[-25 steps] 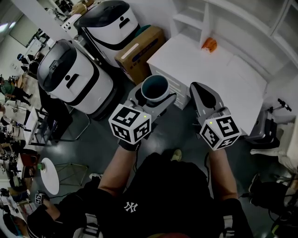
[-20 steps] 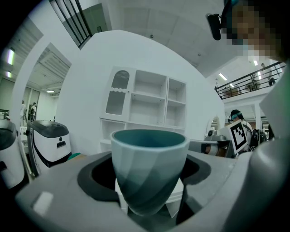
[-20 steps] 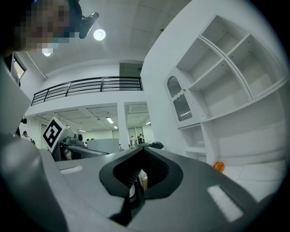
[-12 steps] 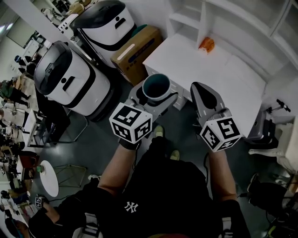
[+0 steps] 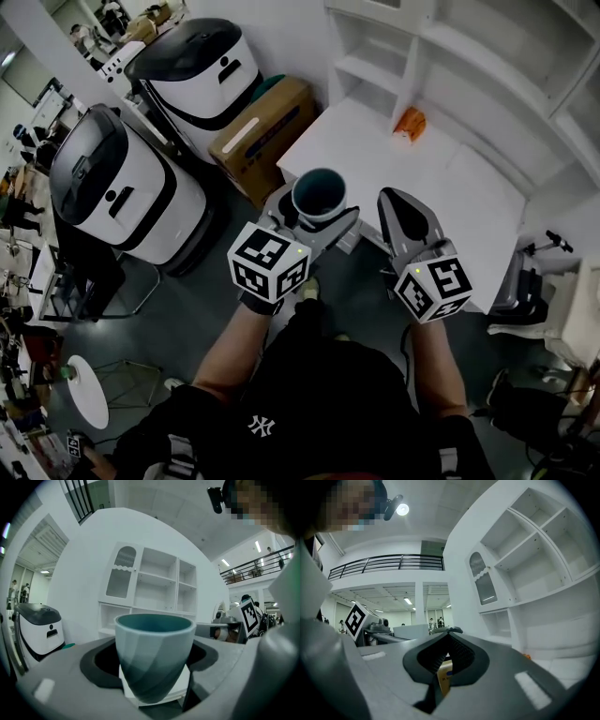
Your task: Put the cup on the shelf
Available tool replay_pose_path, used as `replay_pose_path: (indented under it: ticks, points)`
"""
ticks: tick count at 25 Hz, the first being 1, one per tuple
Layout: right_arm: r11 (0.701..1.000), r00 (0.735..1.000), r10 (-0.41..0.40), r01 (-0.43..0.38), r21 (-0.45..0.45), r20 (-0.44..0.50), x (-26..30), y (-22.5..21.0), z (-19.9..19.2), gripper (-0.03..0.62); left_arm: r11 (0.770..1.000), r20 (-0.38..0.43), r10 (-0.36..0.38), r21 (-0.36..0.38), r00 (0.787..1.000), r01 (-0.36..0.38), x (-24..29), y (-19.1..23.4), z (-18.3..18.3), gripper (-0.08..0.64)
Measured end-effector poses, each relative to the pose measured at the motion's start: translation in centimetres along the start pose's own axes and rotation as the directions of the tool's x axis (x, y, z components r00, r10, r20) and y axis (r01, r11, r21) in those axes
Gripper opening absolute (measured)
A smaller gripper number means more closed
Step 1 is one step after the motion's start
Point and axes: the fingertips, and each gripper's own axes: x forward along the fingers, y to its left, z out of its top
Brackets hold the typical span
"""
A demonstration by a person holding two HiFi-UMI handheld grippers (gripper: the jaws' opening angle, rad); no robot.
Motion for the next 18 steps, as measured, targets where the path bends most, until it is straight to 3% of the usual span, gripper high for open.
replay_pose_path:
  ticks: [10, 18]
  points:
    - [0.997, 0.997, -0.071, 0.071, 0.02, 0.001, 11.5, -4.1, 0.5, 0.012, 0.996, -0.004, -0.093, 0.013, 0.996, 0.093, 7.2, 10.8, 1.6, 0.389]
    - [0.99, 0.991, -0.136, 0.136, 0.031, -0.007, 17.9, -7.0, 0.3, 0.012, 0.985, -0.015, -0.172, 0.021, 0.985, 0.173, 12.2, 16.4, 2.5, 0.389]
